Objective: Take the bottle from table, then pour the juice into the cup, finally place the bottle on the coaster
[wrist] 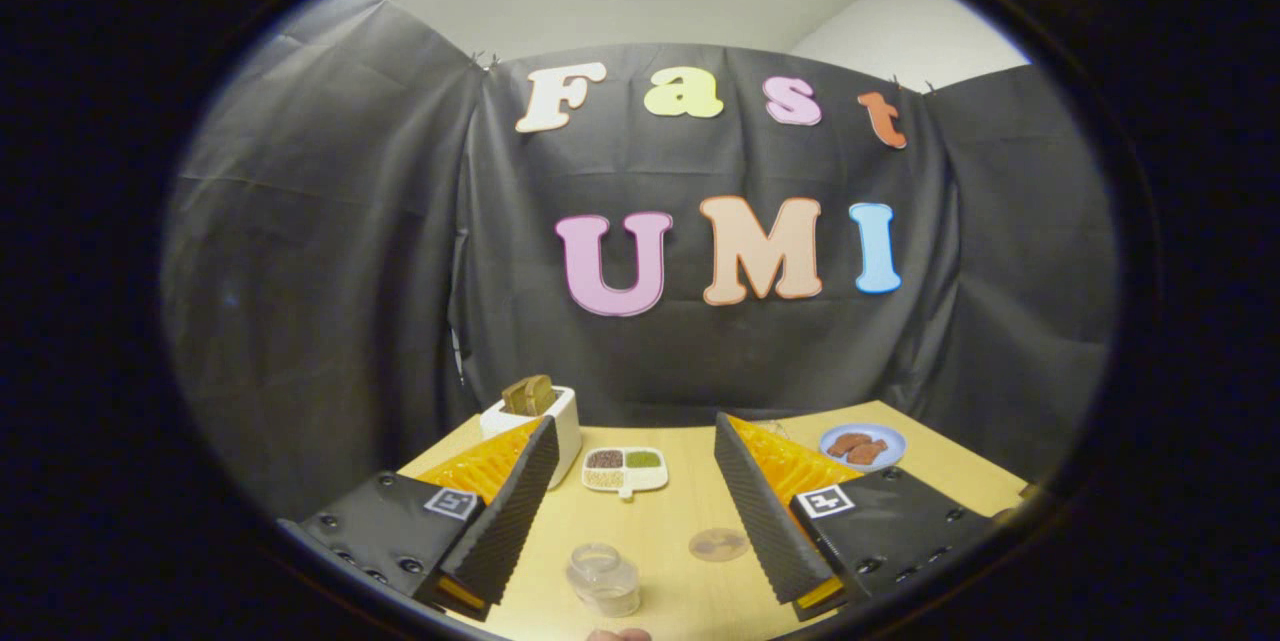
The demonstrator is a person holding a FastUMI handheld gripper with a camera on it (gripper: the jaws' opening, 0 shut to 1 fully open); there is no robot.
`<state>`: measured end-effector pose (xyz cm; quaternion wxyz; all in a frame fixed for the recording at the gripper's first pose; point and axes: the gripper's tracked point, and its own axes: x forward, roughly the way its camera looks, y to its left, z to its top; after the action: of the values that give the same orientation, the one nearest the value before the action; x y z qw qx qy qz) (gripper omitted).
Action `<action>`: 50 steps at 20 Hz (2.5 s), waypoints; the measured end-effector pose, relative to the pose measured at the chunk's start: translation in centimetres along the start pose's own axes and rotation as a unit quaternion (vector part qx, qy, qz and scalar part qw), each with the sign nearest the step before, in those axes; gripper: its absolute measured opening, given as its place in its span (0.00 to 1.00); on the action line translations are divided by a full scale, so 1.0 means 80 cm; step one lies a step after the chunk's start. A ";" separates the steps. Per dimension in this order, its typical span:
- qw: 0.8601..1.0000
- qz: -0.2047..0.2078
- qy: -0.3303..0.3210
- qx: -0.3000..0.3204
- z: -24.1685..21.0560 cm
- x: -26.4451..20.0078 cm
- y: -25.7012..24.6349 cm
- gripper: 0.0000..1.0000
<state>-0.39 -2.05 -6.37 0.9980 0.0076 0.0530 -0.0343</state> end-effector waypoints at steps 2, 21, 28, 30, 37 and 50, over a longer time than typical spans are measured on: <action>1.000 0.002 0.021 0.000 -0.028 -0.001 0.001 0.99; 0.980 0.040 0.196 -0.021 -0.247 0.011 0.036 0.99; 0.973 0.032 0.228 -0.028 -0.275 0.016 0.036 0.99; 0.969 0.028 0.244 -0.029 -0.288 0.017 0.036 0.93; 0.966 0.019 0.259 -0.003 -0.288 0.017 0.039 0.78; 0.944 0.038 0.275 0.176 -0.276 0.035 0.048 0.69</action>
<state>0.37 1.99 -28.61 0.9277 0.1944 0.3186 -0.0013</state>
